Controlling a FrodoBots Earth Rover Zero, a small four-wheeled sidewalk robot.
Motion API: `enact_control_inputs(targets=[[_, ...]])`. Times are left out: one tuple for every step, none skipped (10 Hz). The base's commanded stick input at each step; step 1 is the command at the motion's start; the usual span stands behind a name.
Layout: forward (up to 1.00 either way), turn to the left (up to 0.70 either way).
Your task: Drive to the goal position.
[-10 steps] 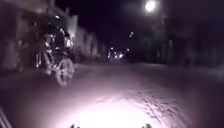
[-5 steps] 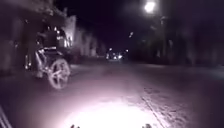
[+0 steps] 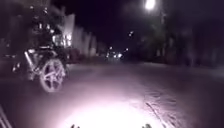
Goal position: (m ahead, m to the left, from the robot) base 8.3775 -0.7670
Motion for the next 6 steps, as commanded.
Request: enact_control_inputs(targets=[[0.5,0.0],[0.5,0.0],[0.5,0.0],[0.5,0.0],[0.5,0.0],[0.5,0.0]])
